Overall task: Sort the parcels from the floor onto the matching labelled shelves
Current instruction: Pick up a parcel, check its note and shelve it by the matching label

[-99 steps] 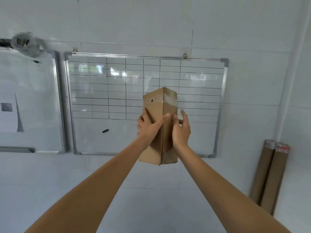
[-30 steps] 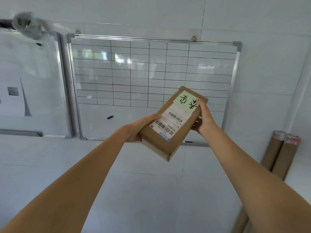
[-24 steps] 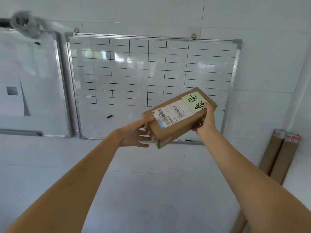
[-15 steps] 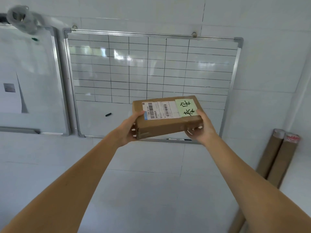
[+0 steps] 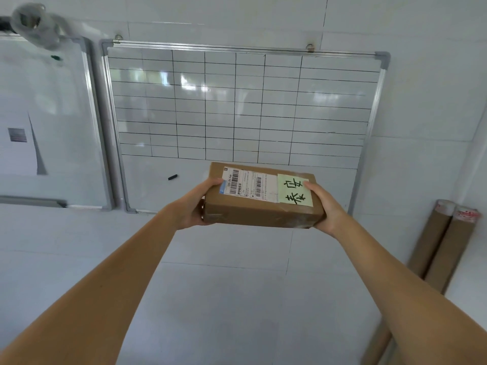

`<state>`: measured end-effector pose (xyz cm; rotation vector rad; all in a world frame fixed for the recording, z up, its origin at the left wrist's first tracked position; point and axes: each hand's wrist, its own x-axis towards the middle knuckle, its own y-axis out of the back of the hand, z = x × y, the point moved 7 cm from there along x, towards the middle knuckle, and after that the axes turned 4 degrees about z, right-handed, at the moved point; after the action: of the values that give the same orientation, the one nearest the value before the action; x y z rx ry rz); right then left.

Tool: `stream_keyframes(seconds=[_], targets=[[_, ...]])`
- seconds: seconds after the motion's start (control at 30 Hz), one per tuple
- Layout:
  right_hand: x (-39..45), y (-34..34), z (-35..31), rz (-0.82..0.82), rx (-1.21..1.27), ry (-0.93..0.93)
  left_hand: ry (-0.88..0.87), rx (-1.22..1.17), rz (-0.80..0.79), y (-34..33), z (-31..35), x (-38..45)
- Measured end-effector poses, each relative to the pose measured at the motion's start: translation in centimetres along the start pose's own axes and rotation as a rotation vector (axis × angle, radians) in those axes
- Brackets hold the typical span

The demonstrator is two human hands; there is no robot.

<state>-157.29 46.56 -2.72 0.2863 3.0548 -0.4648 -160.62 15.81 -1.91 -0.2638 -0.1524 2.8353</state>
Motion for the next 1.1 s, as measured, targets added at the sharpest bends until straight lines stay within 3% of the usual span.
stream_keyframes(seconds=[0.17,0.27,0.37,0.5,0.63,0.77,0.97,1.1], targets=[[-0.3,-0.2,-0.1,0.018,0.089,0.036,-0.036,-0.088,-0.010,0.2,0.9,0.1],[-0.9,-0.8,0.4,0.024,0.211,0.050,-0.130,-0.271,0.000,-0.2,1.9,0.1],[-1.4,-2.3,1.3,-0.018,0.260,0.069,-0.229,-0.291,0.061,-2.1,2.8,0.2],[-1.9,-4.7,3.0,-0.108,0.265,0.042,-0.272,-0.647,0.212,-4.2,3.5,0.2],[-2.5,-5.7,3.8,-0.235,0.223,0.022,-0.366,-0.441,0.220,-6.1,3.3,0.2],[-3.5,-5.1,3.8,-0.279,-0.044,0.017,-0.429,-0.353,0.236,-5.7,3.4,0.1],[-4.0,-5.4,2.3,-0.180,-0.184,0.062,-0.496,-0.139,0.139,-6.4,3.4,0.0],[-4.6,-7.3,-0.9,-0.030,-0.161,0.260,-0.509,-0.118,0.066,-8.3,3.5,-0.3]])
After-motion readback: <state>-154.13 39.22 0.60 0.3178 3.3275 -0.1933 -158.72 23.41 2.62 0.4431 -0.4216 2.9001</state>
